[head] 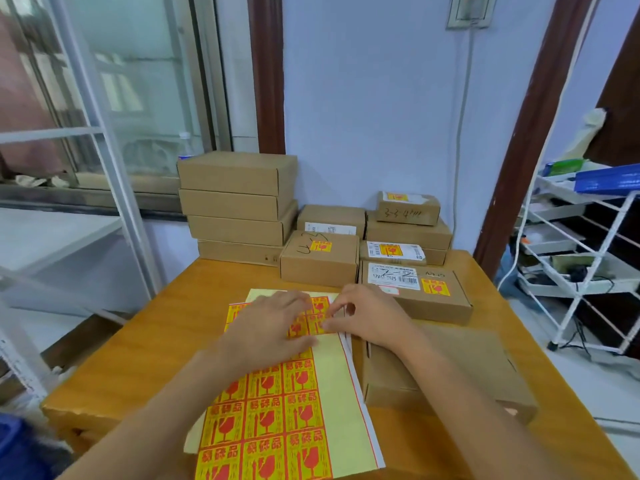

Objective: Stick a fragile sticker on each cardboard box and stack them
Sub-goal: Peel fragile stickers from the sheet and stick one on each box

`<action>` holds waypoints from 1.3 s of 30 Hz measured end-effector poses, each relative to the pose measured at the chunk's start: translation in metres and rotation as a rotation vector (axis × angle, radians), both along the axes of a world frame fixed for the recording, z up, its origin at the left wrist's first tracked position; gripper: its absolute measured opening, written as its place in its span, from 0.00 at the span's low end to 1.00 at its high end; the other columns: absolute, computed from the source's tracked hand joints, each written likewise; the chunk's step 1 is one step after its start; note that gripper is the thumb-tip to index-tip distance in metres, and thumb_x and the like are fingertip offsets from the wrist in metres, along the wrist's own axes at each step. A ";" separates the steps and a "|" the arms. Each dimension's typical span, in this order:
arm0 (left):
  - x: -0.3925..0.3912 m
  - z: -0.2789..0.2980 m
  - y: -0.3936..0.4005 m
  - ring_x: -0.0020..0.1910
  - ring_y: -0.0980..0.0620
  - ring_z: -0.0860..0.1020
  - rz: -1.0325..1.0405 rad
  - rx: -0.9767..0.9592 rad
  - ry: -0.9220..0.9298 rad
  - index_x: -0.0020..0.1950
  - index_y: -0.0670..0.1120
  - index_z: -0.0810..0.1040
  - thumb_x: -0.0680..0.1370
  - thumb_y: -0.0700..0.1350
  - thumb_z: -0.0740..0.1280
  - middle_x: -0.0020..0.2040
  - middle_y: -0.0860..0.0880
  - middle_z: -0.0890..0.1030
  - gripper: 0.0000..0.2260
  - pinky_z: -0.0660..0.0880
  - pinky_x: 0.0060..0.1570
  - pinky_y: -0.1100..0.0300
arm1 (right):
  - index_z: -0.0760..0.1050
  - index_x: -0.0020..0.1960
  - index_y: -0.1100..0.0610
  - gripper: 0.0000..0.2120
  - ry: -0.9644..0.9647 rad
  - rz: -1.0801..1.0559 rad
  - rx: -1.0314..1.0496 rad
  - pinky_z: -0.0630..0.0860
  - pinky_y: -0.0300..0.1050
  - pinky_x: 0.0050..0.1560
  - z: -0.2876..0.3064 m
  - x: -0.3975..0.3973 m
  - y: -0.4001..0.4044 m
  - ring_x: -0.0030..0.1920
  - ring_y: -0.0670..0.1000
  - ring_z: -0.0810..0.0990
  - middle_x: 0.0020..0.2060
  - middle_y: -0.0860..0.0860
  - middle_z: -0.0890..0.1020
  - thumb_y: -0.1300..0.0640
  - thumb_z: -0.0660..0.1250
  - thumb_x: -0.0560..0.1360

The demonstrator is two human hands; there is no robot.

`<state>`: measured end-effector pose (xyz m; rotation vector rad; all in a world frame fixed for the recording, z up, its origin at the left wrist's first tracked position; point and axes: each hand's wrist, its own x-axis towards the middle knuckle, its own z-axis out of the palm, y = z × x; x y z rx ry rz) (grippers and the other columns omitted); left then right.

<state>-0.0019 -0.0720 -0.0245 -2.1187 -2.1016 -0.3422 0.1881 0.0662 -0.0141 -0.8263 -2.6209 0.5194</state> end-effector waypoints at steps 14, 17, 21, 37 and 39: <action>0.000 -0.023 -0.004 0.68 0.60 0.74 0.043 0.062 -0.062 0.71 0.61 0.75 0.77 0.71 0.58 0.68 0.63 0.77 0.26 0.74 0.62 0.58 | 0.82 0.60 0.40 0.15 -0.143 0.166 0.273 0.75 0.48 0.49 0.011 -0.005 -0.019 0.58 0.44 0.73 0.55 0.41 0.80 0.36 0.68 0.78; 0.003 -0.021 -0.004 0.67 0.59 0.75 0.041 0.061 -0.047 0.70 0.61 0.75 0.76 0.72 0.54 0.67 0.62 0.78 0.29 0.76 0.61 0.57 | 0.83 0.58 0.42 0.13 -0.147 0.169 0.349 0.70 0.45 0.45 0.014 -0.007 -0.020 0.55 0.43 0.73 0.52 0.42 0.79 0.38 0.68 0.78; 0.004 -0.019 -0.005 0.65 0.59 0.76 0.038 0.059 -0.044 0.70 0.60 0.75 0.73 0.74 0.49 0.66 0.62 0.79 0.33 0.77 0.59 0.57 | 0.85 0.52 0.44 0.10 -0.069 0.191 0.238 0.75 0.46 0.46 0.009 -0.011 -0.018 0.49 0.41 0.74 0.46 0.41 0.81 0.41 0.71 0.77; 0.005 -0.016 -0.004 0.61 0.61 0.77 0.067 0.061 -0.047 0.68 0.60 0.77 0.76 0.71 0.61 0.63 0.63 0.79 0.25 0.76 0.53 0.59 | 0.87 0.41 0.52 0.05 -0.082 0.251 -0.208 0.80 0.50 0.41 0.013 -0.030 -0.006 0.36 0.44 0.80 0.34 0.47 0.85 0.55 0.74 0.74; 0.005 -0.016 -0.004 0.63 0.61 0.76 0.070 0.054 -0.038 0.68 0.61 0.76 0.76 0.71 0.60 0.64 0.63 0.79 0.25 0.76 0.56 0.59 | 0.87 0.41 0.54 0.06 -0.048 0.256 -0.305 0.78 0.47 0.40 0.009 -0.029 -0.005 0.35 0.42 0.79 0.35 0.49 0.85 0.56 0.73 0.75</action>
